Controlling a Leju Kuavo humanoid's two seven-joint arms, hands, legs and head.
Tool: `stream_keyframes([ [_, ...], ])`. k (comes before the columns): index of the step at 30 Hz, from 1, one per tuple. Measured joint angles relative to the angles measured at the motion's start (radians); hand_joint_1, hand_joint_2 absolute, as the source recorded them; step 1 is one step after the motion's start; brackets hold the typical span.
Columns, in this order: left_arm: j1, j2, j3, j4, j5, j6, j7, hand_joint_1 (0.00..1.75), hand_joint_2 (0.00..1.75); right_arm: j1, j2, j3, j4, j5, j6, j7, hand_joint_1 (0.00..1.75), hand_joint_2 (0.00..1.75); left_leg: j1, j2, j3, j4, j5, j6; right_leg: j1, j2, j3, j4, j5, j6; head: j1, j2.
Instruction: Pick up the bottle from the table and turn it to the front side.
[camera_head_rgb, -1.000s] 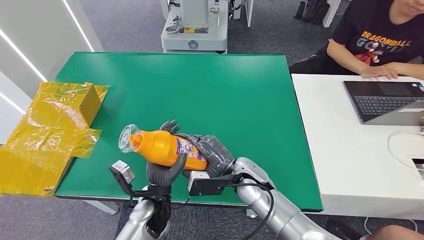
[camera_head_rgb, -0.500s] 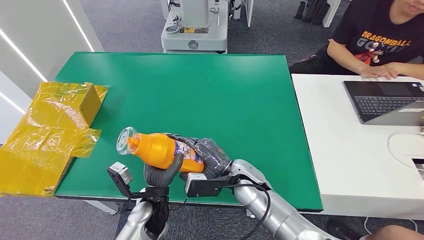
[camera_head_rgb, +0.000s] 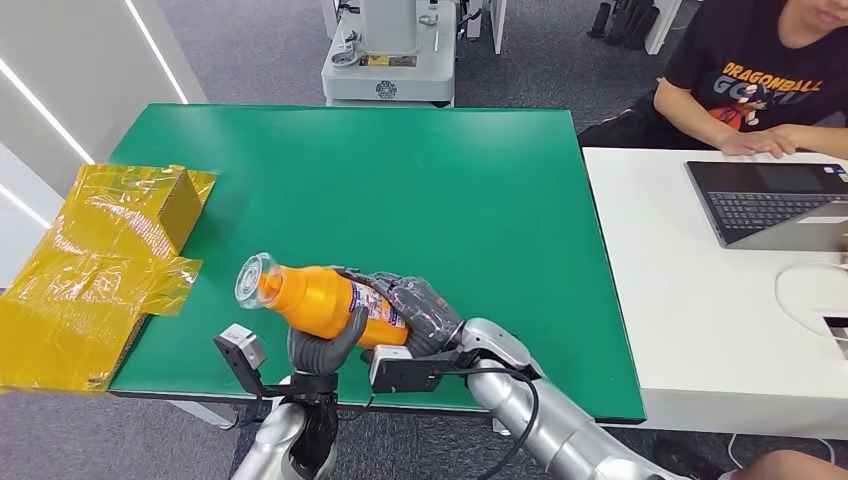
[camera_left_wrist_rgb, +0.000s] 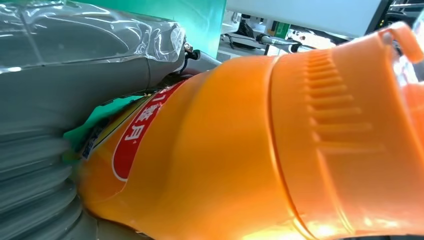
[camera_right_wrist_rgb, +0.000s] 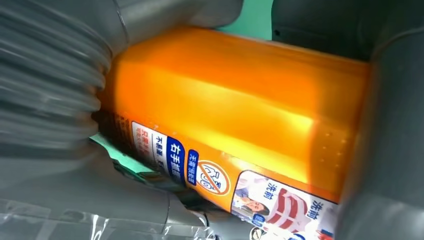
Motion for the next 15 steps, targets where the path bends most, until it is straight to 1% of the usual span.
stream_keyframes([
  [4, 0.0, -0.003, 0.002, 0.0, -0.009, -0.001, 0.006, 1.75, 1.75, 0.018, 0.0, -0.002, -0.004, 0.0, -0.025, 0.021, 0.0, 1.75, 0.0, 0.0, 0.0, 0.0, 0.0, 0.0, 0.0, 0.0, 0.0, 0.0, 0.0, 0.0, 0.0, 0.0],
  [11, 0.002, -0.011, 0.003, 0.0, -0.016, -0.002, 0.007, 1.75, 1.75, 0.054, 0.0, -0.013, -0.028, 0.008, -0.052, 0.033, 0.0, 1.75, 0.0, 0.0, 0.0, 0.0, 0.0, 0.0, 0.0, 0.001, 0.0, 0.0, 0.0, 0.0, 0.0, 0.0],
  [15, 0.012, -0.012, 0.003, 0.0, -0.02, -0.001, 0.006, 1.75, 1.75, 0.085, 0.0, -0.027, -0.054, 0.016, -0.097, 0.051, 0.0, 1.75, 0.0, 0.0, 0.0, 0.0, 0.0, 0.0, 0.0, 0.0, 0.0, 0.0, 0.0, 0.0, 0.0, 0.0],
])
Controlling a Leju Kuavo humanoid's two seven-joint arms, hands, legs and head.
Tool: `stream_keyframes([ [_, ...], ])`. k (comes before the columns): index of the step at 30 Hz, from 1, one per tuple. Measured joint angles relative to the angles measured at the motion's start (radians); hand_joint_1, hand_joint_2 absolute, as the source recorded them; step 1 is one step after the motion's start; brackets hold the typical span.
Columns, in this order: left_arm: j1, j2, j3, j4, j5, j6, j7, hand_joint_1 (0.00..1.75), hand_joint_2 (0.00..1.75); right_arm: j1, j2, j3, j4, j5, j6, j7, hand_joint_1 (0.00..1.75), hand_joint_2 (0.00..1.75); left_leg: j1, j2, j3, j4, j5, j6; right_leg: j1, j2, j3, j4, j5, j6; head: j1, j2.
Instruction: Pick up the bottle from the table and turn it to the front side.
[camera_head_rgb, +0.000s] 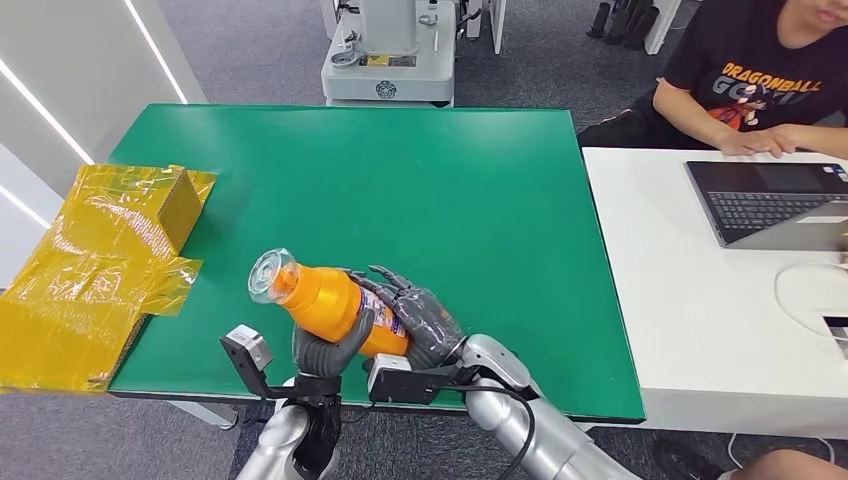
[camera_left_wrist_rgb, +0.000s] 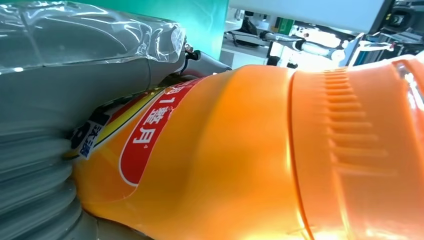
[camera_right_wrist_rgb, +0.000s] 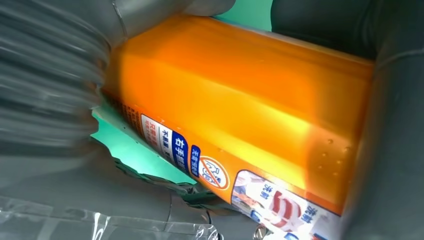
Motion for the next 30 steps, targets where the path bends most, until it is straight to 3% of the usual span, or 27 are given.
stream_keyframes([
  [8, 0.009, -0.009, 0.001, 0.0, -0.027, 0.0, -0.008, 1.75, 1.75, 0.072, 0.0, -0.032, -0.064, -0.002, -0.086, 0.008, 0.0, 1.75, 0.0, 0.0, 0.0, 0.0, 0.0, 0.0, 0.0, 0.0, 0.0, 0.0, 0.0, 0.0, 0.0, 0.0],
  [17, -0.022, -0.013, 0.034, 0.0, -0.036, 0.025, -0.029, 1.75, 1.75, 0.186, 0.011, -0.085, -0.224, -0.013, -0.367, -0.045, 0.0, 1.75, 0.0, 0.0, -0.001, 0.0, 0.0, 0.0, 0.0, 0.0, 0.0, 0.0, 0.0, 0.0, 0.0, 0.0],
  [30, -0.026, -0.013, 0.039, 0.0, -0.03, 0.055, -0.039, 1.75, 1.75, 0.24, 0.03, -0.106, -0.313, -0.054, -0.401, -0.057, 0.0, 1.75, 0.0, 0.0, -0.001, 0.0, 0.0, 0.0, 0.0, 0.0, 0.0, 0.0, 0.0, 0.0, 0.0, 0.0],
])
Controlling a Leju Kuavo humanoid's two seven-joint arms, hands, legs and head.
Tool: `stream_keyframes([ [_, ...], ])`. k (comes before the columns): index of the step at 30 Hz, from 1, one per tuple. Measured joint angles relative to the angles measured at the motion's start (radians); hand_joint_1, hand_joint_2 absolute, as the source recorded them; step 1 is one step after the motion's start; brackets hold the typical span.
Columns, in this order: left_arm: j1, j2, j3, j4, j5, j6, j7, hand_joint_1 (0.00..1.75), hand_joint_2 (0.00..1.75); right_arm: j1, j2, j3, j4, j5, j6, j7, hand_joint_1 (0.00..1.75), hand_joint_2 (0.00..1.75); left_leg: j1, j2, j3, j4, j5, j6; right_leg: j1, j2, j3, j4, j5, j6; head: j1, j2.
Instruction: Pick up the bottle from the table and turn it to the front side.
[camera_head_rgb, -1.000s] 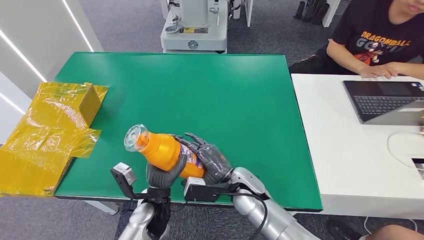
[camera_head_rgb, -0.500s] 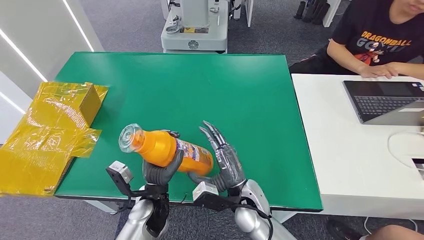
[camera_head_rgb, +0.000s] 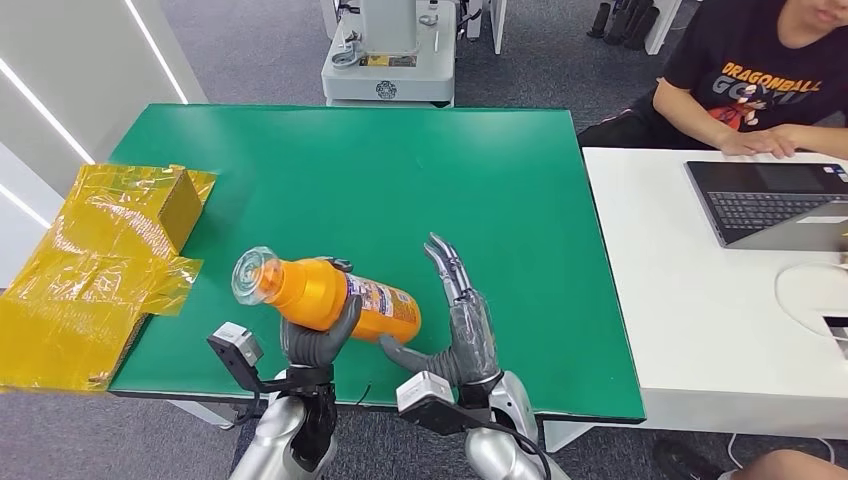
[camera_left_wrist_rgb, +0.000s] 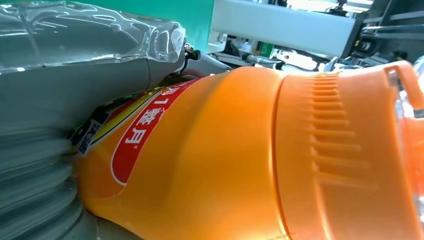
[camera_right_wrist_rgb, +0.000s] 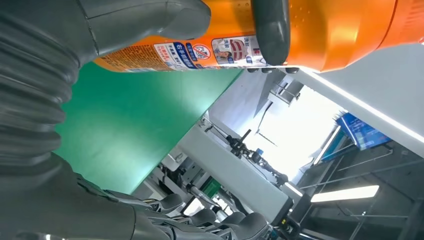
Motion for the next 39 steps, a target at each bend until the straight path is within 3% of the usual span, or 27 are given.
stream_keyframes([
  [11, -0.023, 0.023, 0.0, 0.0, -0.153, 0.111, 0.001, 1.75, 1.75, 0.037, 0.005, -0.018, -0.078, -0.018, -0.025, -0.024, 0.0, 1.75, 0.0, 0.0, 0.0, 0.0, 0.0, 0.0, 0.0, 0.0, 0.0, 0.0, 0.0, 0.0, 0.0, 0.0],
  [16, -0.043, 0.07, 0.004, -0.026, -0.471, 0.227, 0.076, 1.75, 1.75, 0.057, 0.005, -0.022, -0.111, -0.037, -0.043, -0.037, 0.0, 1.75, 0.0, 0.0, 0.0, 0.0, 0.0, 0.0, 0.0, 0.0, 0.0, 0.0, 0.0, 0.0, 0.0, 0.0],
  [20, -0.078, 0.165, 0.03, -0.066, -0.776, 0.286, 0.166, 1.75, 1.75, 0.085, 0.004, -0.025, -0.156, -0.111, -0.063, -0.07, 0.0, 1.75, 0.001, 0.0, 0.0, -0.001, 0.001, -0.001, 0.0, 0.0, 0.0, 0.001, 0.0, 0.0, 0.0, 0.0],
  [25, -0.169, 0.341, 0.048, -0.069, -0.971, 0.343, 0.232, 1.75, 1.75, 0.108, -0.003, -0.026, -0.238, -0.179, -0.056, -0.082, 0.0, 1.75, 0.001, 0.001, 0.001, -0.002, 0.002, -0.004, 0.001, 0.001, -0.001, 0.002, 0.0, -0.001, 0.0, 0.0],
  [28, -0.22, 0.431, 0.051, -0.066, -1.061, 0.343, 0.272, 1.75, 1.75, 0.11, -0.006, -0.026, -0.277, -0.187, -0.042, -0.073, 0.0, 1.75, 0.002, 0.001, 0.0, -0.002, 0.003, -0.004, 0.001, 0.001, -0.001, 0.002, 0.0, -0.001, 0.0, 0.0],
  [33, -0.321, 0.57, 0.026, -0.035, -1.342, 0.33, 0.352, 1.75, 1.75, 0.109, -0.006, -0.027, -0.309, -0.22, -0.028, -0.083, 0.0, 1.75, 0.002, 0.002, 0.0, -0.002, 0.003, -0.004, 0.001, 0.003, -0.002, 0.002, 0.001, -0.003, 0.0, 0.0],
  [39, -0.448, 0.69, -0.048, 0.059, -1.505, 0.257, 0.361, 1.75, 1.75, 0.111, -0.005, -0.039, -0.32, -0.266, -0.018, -0.119, 0.0, 1.75, 0.002, 0.002, 0.0, -0.001, 0.003, -0.005, 0.001, 0.003, -0.002, 0.002, 0.001, -0.003, 0.0, 0.0],
])
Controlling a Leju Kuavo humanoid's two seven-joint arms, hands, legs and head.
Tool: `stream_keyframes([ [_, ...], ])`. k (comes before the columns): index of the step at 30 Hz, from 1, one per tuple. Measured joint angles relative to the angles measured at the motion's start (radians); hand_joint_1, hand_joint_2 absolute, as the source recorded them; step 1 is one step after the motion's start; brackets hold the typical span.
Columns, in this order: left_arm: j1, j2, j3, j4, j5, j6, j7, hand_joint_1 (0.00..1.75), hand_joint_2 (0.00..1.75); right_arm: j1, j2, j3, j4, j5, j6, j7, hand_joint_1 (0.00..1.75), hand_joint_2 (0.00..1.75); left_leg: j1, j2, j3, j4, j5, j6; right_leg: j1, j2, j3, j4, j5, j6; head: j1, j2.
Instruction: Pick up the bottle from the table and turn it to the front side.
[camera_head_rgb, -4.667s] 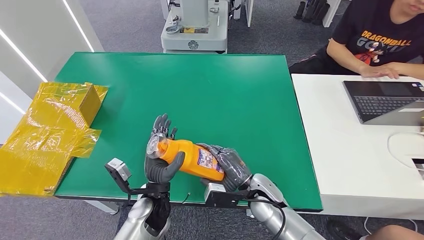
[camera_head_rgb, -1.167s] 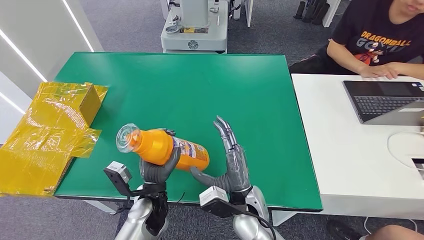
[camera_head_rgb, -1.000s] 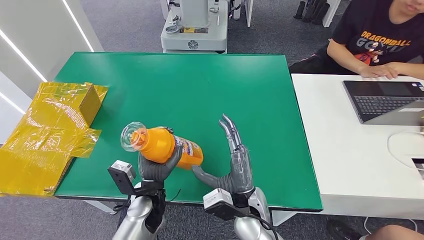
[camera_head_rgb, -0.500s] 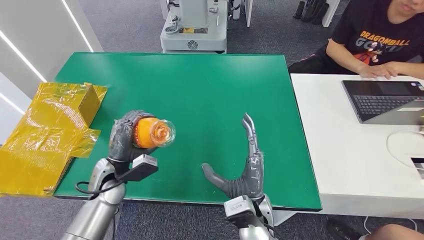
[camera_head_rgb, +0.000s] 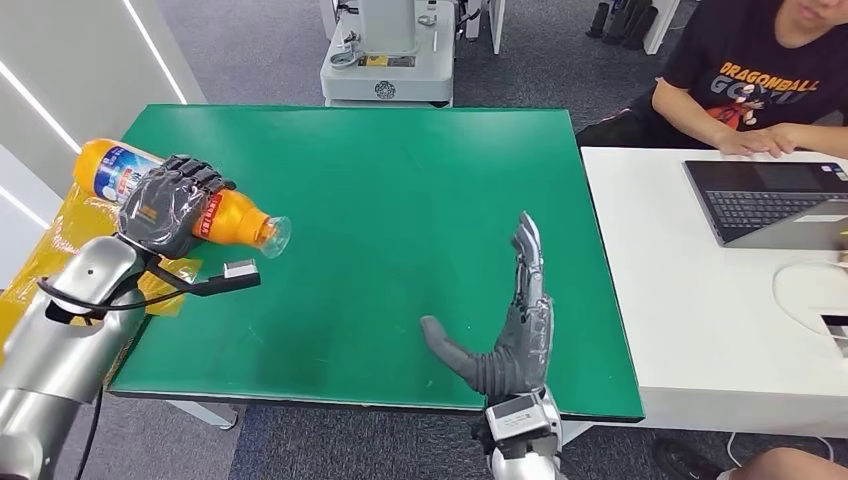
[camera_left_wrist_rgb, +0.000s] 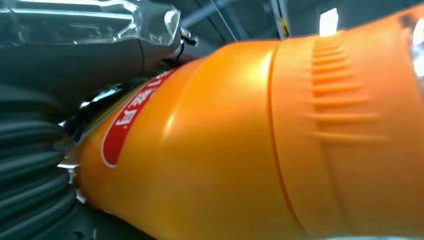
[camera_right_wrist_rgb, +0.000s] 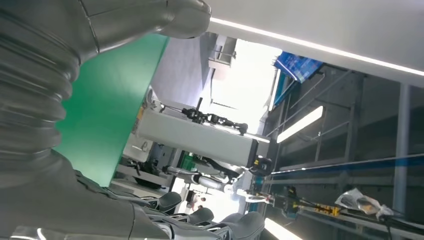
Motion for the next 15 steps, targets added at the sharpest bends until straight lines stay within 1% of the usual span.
stream_keyframes([
  [2, -0.049, 0.021, -0.038, 0.059, -0.01, -0.03, -0.02, 1.75, 1.75, 0.005, 0.002, -0.005, -0.014, 0.003, 0.014, 0.001, 0.0, 1.75, 0.0, 0.0, 0.0, 0.0, 0.0, 0.0, 0.0, 0.0, 0.0, 0.0, 0.0, 0.0, 0.0, 0.0],
  [4, -0.093, 0.032, -0.082, 0.132, -0.016, -0.052, -0.039, 1.75, 1.75, 0.014, 0.005, -0.012, -0.034, 0.014, 0.032, 0.01, 0.0, 1.75, 0.0, 0.0, 0.0, 0.0, 0.0, 0.0, 0.0, 0.0, 0.0, 0.0, 0.0, 0.0, 0.0, 0.0],
  [8, -0.156, 0.033, -0.174, 0.297, -0.035, -0.075, -0.065, 1.75, 1.75, 0.033, 0.01, -0.029, -0.069, 0.031, 0.064, 0.021, 0.0, 1.75, 0.0, 0.0, 0.0, 0.0, 0.0, 0.0, 0.0, 0.001, 0.0, 0.0, 0.0, 0.0, 0.0, 0.0],
  [12, -0.189, 0.025, -0.257, 0.45, -0.052, -0.103, -0.079, 1.75, 1.75, 0.049, 0.013, -0.043, -0.077, 0.034, 0.089, 0.017, 0.0, 1.75, 0.0, 0.001, 0.0, 0.0, 0.0, 0.0, 0.0, 0.001, 0.0, 0.0, 0.0, 0.0, 0.0, 0.0],
  [15, -0.193, 0.02, -0.292, 0.519, -0.054, -0.104, -0.079, 1.75, 1.75, 0.055, 0.016, -0.05, -0.078, 0.034, 0.094, 0.014, 0.0, 1.75, 0.0, 0.001, 0.0, 0.0, 0.0, 0.0, 0.0, 0.001, -0.001, 0.0, 0.0, 0.0, 0.0, 0.0],
])
